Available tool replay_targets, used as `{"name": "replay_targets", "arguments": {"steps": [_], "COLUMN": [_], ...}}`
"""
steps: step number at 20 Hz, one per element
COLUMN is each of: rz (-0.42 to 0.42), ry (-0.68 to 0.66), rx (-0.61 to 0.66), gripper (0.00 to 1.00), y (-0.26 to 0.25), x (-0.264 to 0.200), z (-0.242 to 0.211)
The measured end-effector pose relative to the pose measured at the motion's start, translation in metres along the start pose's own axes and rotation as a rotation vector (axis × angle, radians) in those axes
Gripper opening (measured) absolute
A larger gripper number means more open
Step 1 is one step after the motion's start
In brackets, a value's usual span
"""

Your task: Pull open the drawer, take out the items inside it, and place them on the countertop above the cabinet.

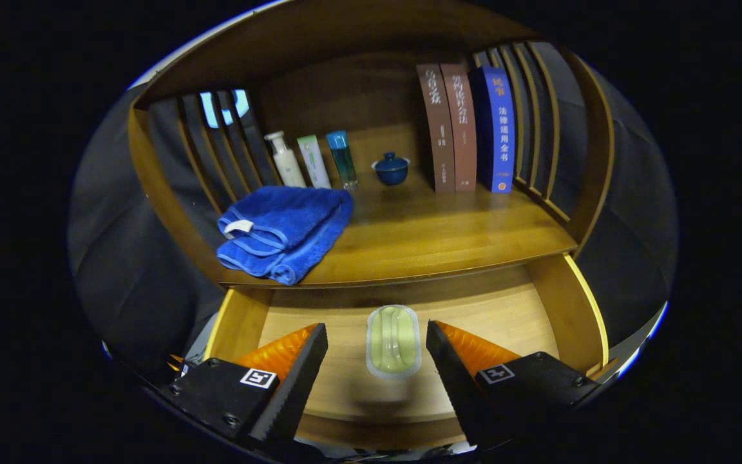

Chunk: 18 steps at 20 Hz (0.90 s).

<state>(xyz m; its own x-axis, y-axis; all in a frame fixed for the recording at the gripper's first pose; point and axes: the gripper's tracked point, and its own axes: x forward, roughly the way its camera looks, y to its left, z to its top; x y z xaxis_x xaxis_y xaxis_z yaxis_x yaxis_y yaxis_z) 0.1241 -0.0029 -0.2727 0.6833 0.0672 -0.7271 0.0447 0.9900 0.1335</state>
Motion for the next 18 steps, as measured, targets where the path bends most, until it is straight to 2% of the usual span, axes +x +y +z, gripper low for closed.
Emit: {"name": "replay_targets", "arguments": {"steps": [5,8,11,12,16,17,18], "rz": [-0.035,-0.049,-0.061,-0.056,-0.071,-0.082,-0.084], "ry": [0.197,0.250,0.303,0.312,0.367,0.358,0.376], "rx": [-0.031,-0.023,-0.044,-0.046,-0.057,-0.063,-0.058], "gripper": [0.98,0.96,0.86,0.86,0.55,0.44,0.33], "y": [-0.009,-0.011,-0.013,-0.009,-0.012,-0.015,-0.016], "x": [0.053,0.069,0.080,0.080,0.089,0.102,0.090], "z": [-0.032,-0.040,-0.047,-0.046,-0.055,-0.060,-0.051]}}
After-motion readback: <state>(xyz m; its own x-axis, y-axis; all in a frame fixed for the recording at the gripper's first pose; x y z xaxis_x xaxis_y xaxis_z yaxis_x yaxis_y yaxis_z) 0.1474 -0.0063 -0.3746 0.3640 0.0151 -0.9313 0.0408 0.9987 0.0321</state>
